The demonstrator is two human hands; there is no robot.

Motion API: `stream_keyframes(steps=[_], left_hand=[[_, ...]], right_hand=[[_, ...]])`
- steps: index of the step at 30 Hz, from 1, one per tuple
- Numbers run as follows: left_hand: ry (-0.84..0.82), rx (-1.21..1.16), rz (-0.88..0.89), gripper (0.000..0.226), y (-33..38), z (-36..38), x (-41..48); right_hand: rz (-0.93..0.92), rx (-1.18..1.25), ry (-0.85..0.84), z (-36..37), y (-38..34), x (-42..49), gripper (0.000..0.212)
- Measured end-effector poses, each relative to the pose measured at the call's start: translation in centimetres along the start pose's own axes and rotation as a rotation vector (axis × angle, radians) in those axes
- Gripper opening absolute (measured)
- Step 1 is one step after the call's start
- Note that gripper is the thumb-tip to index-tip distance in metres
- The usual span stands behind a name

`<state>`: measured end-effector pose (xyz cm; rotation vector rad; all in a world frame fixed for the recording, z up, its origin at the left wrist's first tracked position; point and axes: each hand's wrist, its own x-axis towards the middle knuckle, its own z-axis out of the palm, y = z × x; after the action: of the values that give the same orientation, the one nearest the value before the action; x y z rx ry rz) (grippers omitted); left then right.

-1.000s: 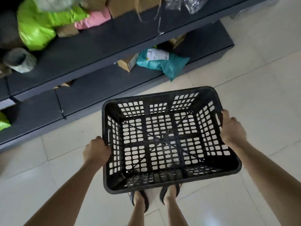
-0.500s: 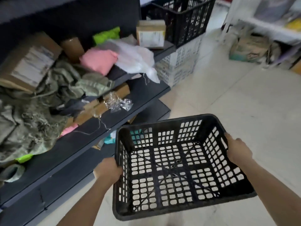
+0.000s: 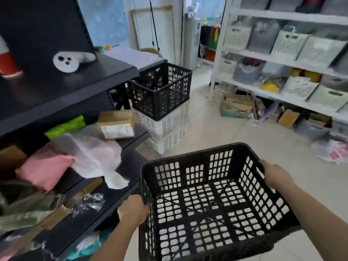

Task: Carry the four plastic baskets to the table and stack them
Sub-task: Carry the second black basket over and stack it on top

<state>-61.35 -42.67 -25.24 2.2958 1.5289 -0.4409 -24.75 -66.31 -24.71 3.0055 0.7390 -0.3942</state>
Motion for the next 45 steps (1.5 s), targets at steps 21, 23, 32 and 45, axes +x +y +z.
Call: stream_keyframes(steps=[21,23,32,45], left_hand=[[0.312,-0.15,-0.174,0.038,29.1,-29.5,21.5],[0.373,-0.164,-0.208,0.038,29.8,-32.6,23.3],[0.639,-0.108,-0.328,0.03,30.2,-43.3,33.7],[0.673,-0.132,-0.539,0.034,28.5,-48.1,49.2]], right_hand=[[-0.318,-0.119,0.116,-30.2,-7.9,48.9,0.03],[-0.368,-0.15,0.157,-33.8,-11.2,51.9,0.027],[-0.542,-0.068,0.321,-43.1,-26.7,62.3,0.041],[-0.744,0.011,0.185,-44.2,-44.8,76.8,0.034]])
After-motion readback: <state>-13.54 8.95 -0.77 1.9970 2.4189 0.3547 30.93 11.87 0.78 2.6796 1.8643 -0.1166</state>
